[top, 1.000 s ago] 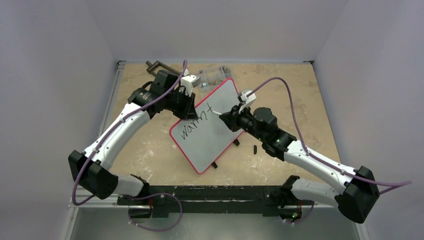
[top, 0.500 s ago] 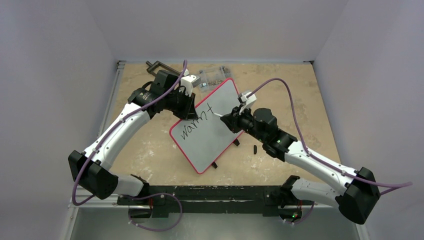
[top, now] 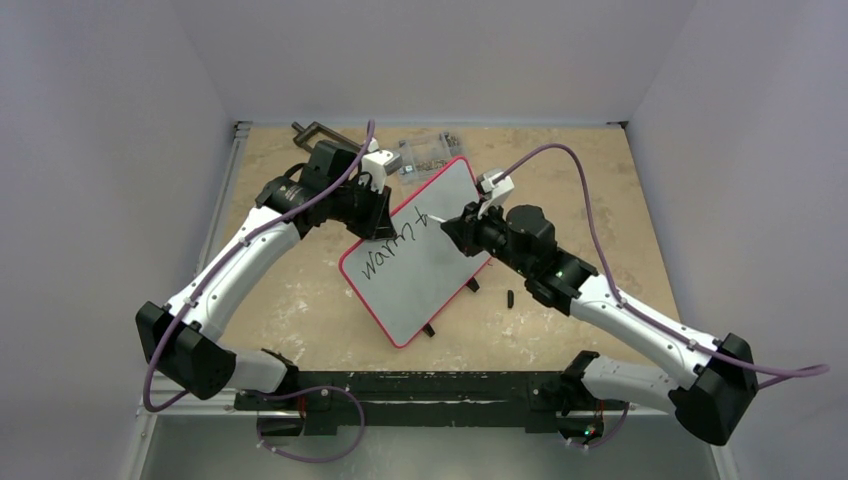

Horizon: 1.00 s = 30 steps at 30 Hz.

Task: Write a sentence on the whiteboard

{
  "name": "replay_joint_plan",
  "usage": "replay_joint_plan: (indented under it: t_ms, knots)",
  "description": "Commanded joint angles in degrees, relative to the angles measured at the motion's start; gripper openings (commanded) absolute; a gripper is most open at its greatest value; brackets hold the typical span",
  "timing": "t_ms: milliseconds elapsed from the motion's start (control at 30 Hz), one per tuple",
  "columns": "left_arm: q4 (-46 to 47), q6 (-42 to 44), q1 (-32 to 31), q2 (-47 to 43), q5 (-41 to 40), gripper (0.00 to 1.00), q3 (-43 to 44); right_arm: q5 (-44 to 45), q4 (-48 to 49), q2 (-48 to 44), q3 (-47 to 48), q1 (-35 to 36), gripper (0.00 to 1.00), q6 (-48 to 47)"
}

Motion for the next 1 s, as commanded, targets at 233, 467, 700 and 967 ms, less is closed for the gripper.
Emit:
replay_joint_plan:
  t_ms: [233,467,700,967]
  knots:
    - [-3.03,6.45,0.61,-0.6,-14.44,0.0,-0.91,2.05,-0.67,-3.12,4.22,-0.11,0.0,-1.12]
    - [-3.01,6.4,0.52,-0.45,-14.48,0.0,-0.95,2.07,1.5,0.25,5.53,-0.17,0.0,-1.24]
    - [-3.0,6.46,0.5,-0.52,-14.38,0.0,-0.91,1.87,2.82,3.04,6.56,-0.13,0.0,-1.59]
    - [-3.01,6.47,0.54,-0.43,-14.28,0.0,-0.91,2.36,3.44,3.67,5.87,-0.12,0.0,-1.51]
